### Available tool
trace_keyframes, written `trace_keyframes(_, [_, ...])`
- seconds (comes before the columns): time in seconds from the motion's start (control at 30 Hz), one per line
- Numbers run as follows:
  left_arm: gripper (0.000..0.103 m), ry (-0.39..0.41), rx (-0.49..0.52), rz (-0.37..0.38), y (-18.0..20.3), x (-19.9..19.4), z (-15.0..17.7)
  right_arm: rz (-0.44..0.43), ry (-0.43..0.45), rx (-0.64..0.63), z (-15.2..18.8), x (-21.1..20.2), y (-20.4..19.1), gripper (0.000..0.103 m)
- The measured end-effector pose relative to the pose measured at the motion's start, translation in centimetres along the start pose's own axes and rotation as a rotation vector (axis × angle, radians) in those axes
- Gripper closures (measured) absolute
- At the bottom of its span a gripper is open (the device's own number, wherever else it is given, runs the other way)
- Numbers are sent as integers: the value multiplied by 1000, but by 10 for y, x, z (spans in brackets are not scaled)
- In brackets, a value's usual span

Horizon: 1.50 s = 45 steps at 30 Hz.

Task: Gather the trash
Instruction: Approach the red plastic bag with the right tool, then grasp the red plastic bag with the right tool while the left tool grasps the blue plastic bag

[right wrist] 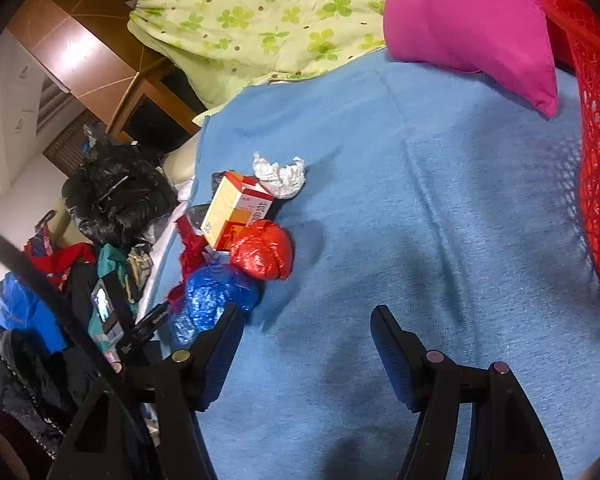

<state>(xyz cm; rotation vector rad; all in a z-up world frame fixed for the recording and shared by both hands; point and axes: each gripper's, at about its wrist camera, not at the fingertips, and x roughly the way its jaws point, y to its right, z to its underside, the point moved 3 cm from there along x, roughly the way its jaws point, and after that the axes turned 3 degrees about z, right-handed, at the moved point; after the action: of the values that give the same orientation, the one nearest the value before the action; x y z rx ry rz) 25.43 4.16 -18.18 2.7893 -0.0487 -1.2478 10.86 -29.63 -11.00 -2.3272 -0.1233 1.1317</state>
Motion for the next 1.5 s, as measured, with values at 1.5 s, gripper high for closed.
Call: trace_keyframes(1.5, [0, -1, 0, 0, 0, 0, 0, -46, -128, -134, -48, 113, -65, 35])
